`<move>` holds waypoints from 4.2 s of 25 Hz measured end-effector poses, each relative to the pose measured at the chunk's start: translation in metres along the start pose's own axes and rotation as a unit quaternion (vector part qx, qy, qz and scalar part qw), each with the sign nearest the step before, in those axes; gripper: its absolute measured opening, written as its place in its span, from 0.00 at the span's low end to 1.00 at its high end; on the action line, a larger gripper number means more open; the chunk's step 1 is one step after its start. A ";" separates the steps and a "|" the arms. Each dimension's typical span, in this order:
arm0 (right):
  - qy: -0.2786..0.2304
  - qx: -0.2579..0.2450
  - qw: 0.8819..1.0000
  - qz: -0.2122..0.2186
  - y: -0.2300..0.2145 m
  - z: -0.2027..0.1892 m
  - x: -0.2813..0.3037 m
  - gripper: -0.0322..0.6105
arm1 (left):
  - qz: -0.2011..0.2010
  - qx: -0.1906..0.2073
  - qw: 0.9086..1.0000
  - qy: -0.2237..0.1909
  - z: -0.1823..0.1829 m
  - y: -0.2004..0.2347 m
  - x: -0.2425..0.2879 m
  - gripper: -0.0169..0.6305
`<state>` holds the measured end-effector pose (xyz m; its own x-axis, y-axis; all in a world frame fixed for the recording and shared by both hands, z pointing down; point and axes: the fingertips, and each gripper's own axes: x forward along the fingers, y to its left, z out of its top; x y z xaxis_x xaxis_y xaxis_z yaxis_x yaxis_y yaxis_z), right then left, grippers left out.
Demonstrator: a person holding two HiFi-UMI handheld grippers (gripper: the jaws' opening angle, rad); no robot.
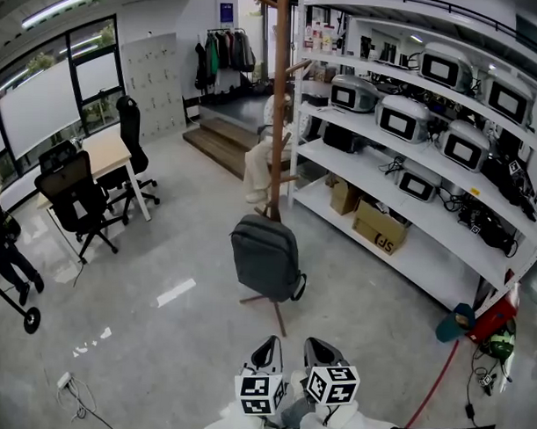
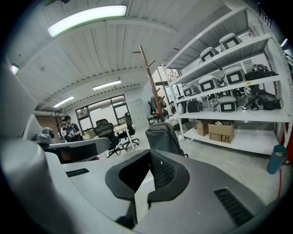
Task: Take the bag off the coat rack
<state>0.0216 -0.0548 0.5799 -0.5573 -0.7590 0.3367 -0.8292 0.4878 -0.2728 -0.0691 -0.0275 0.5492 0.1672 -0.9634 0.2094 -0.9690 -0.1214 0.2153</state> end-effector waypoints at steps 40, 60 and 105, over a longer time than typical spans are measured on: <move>0.021 -0.031 0.998 0.056 -0.105 0.108 0.195 0.07 | 0.053 -0.015 0.998 0.011 0.048 0.038 0.223 0.03; 0.023 -0.026 0.999 0.042 -0.115 0.122 0.237 0.07 | 0.082 0.006 0.996 0.024 0.063 0.073 0.283 0.03; 0.064 0.045 0.989 -0.128 -0.228 0.095 0.203 0.07 | 0.199 -0.022 0.974 0.110 0.049 0.173 0.437 0.16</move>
<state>0.1020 -0.3610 0.6253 -0.3353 -0.7891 0.5147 -0.9398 0.2422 -0.2409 -0.1726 -0.4814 0.6309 -0.1802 -0.8574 0.4821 -0.9571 0.2658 0.1151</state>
